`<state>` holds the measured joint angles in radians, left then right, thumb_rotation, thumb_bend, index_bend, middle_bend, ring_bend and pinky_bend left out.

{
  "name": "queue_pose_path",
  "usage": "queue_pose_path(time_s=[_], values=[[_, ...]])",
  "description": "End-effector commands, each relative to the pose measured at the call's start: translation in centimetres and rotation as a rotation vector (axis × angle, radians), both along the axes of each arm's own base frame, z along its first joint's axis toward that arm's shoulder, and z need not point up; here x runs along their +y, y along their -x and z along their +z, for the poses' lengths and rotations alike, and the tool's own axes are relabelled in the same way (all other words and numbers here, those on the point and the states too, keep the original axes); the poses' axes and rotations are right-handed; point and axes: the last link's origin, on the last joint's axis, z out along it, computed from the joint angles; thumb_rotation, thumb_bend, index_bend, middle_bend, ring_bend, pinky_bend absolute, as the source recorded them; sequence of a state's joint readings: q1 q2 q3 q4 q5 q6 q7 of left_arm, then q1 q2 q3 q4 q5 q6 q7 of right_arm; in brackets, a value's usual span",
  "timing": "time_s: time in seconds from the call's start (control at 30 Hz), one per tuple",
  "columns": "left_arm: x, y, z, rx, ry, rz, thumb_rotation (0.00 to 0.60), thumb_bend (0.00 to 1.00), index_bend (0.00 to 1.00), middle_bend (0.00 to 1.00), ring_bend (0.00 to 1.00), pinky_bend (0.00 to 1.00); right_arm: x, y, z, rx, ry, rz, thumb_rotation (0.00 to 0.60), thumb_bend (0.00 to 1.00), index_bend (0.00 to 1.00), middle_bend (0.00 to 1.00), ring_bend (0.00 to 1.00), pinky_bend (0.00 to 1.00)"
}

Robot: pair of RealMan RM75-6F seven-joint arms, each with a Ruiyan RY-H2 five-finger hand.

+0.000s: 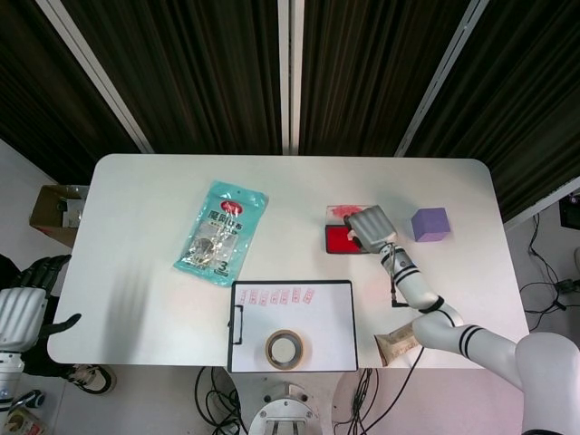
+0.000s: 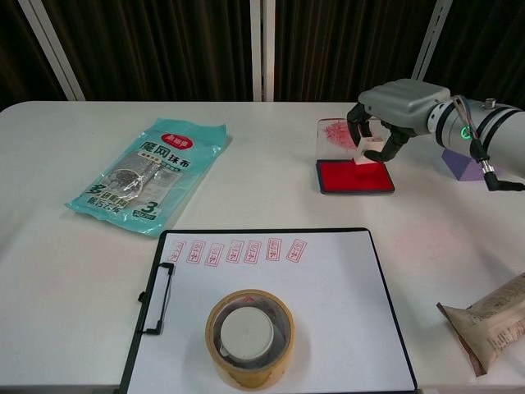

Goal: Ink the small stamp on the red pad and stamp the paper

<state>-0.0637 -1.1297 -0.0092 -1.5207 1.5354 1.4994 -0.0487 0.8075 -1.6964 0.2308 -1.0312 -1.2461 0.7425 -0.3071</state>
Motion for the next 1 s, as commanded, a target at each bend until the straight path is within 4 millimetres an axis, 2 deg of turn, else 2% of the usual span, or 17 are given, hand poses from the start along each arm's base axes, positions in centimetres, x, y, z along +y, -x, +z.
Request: queue_pose_path(time_s=[0.03,0.33,1.0], values=[[0.0,0.0,0.0,0.0,-0.001,0.0,0.6,0.0,0.12,0.14,0.12,0.24,-0.2,-0.1,-0.4,0.014,-0.016,-0.018,0.6,0.48,0.92,0.8,0.93,1.0],[0.0,0.1,-0.1,0.0,0.001,0.003,0.6,0.0,0.12,0.14,0.12,0.24,-0.2,-0.2,-1.0,0.049,-0.015,-0.017,0.6,0.48,0.92,0.8,0.93,1.0],[-0.3,0.5,0.0,0.002,-0.004,0.016,0.6,0.0,0.12,0.14,0.12,0.24,0.1,1.2,-2.7,0.091,-0.031,-0.042,0.6,0.48,0.93,0.81,0.93,1.0]])
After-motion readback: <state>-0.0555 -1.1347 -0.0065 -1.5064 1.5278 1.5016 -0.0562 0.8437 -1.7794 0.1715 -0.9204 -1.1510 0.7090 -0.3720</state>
